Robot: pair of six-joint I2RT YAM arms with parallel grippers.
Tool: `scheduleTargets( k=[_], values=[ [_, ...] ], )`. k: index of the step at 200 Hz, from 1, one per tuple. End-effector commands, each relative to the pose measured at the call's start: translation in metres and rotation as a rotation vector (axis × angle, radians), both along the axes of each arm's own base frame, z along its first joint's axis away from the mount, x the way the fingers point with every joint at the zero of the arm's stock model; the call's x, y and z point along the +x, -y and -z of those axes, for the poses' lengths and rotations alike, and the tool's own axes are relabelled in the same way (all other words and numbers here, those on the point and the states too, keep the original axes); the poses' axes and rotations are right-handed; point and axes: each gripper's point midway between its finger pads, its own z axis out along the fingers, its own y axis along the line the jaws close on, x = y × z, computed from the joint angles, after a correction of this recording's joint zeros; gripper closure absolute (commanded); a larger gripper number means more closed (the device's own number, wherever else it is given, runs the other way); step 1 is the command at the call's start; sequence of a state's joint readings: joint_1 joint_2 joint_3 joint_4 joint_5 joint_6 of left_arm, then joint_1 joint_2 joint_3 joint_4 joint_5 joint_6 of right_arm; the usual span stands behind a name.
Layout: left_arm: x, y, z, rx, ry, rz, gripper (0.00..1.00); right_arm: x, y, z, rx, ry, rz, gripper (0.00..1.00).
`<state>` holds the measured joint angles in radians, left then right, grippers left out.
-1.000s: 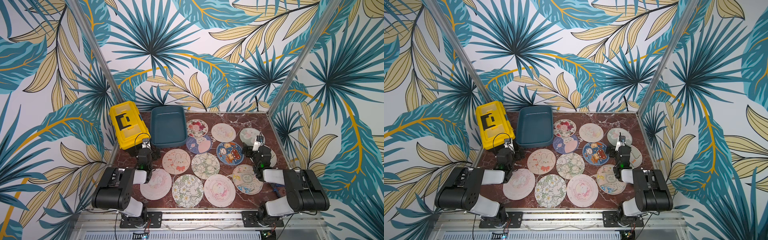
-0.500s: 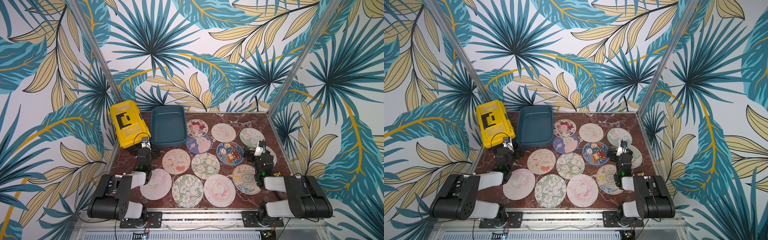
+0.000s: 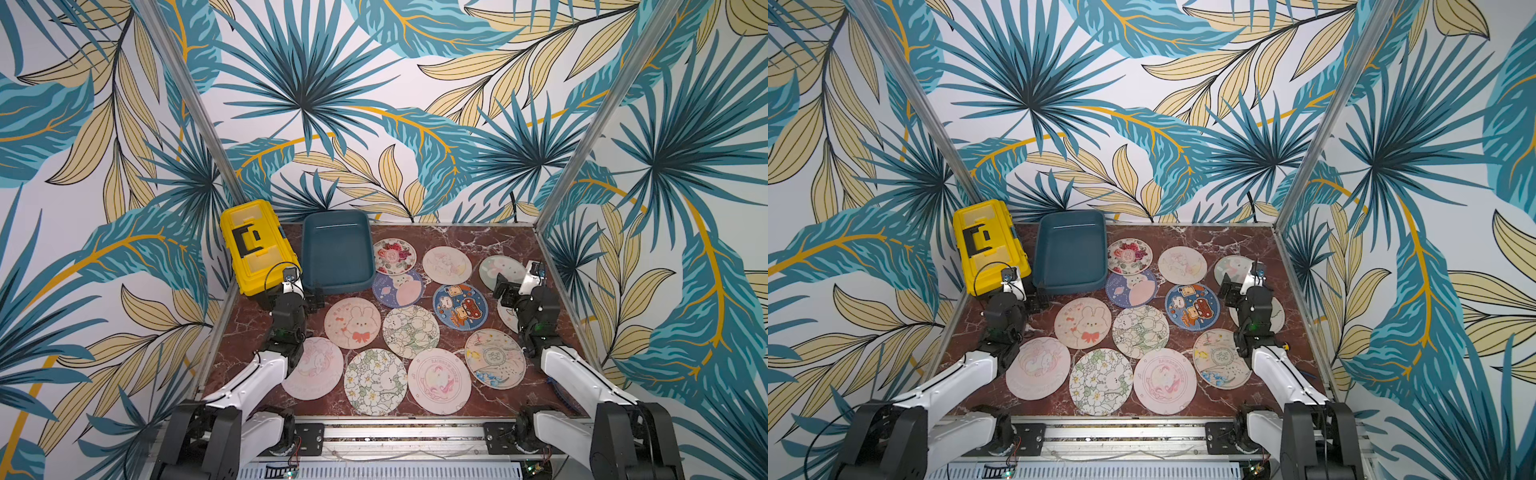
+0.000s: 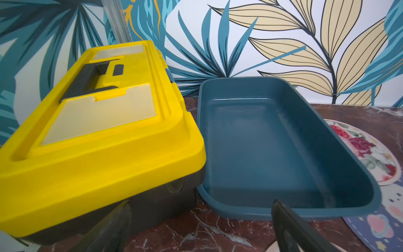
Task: Put the coasters into the storage box
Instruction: Pick up the coaster from the center of the board.
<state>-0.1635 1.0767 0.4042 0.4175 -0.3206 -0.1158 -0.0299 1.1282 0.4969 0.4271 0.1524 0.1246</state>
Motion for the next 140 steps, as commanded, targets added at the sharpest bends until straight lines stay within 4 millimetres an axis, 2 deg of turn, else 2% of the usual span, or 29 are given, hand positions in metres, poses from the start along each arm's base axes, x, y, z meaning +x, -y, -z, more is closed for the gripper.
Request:
scheduleTargets(
  k=[1,27,62,84,90,111,140],
  values=[
    [-0.005,0.008,-0.01,-0.097,-0.044,0.015,0.0,-0.011,-0.007,0.038,0.096,-0.229,0.003,0.01],
    [-0.012,0.021,-0.011,-0.152,-0.127,0.062,0.01,-0.007,-0.015,0.043,0.163,-0.319,-0.011,0.01],
    [-0.023,0.04,0.002,-0.215,-0.286,0.087,0.0,0.001,-0.035,0.045,0.222,-0.411,-0.058,0.0],
    [-0.03,0.056,0.013,-0.254,-0.354,0.1,0.0,0.009,-0.06,0.04,0.238,-0.45,-0.128,0.01],
    [-0.034,0.061,0.018,-0.267,-0.386,0.106,0.0,0.005,-0.066,0.045,0.241,-0.491,-0.143,0.0],
    [-0.041,0.086,0.026,-0.311,-0.449,0.153,0.01,0.009,-0.09,0.042,0.228,-0.531,-0.202,0.01],
    [-0.048,0.111,0.038,-0.338,-0.53,0.19,0.01,0.01,-0.132,0.042,0.224,-0.588,-0.305,0.0]
  ],
)
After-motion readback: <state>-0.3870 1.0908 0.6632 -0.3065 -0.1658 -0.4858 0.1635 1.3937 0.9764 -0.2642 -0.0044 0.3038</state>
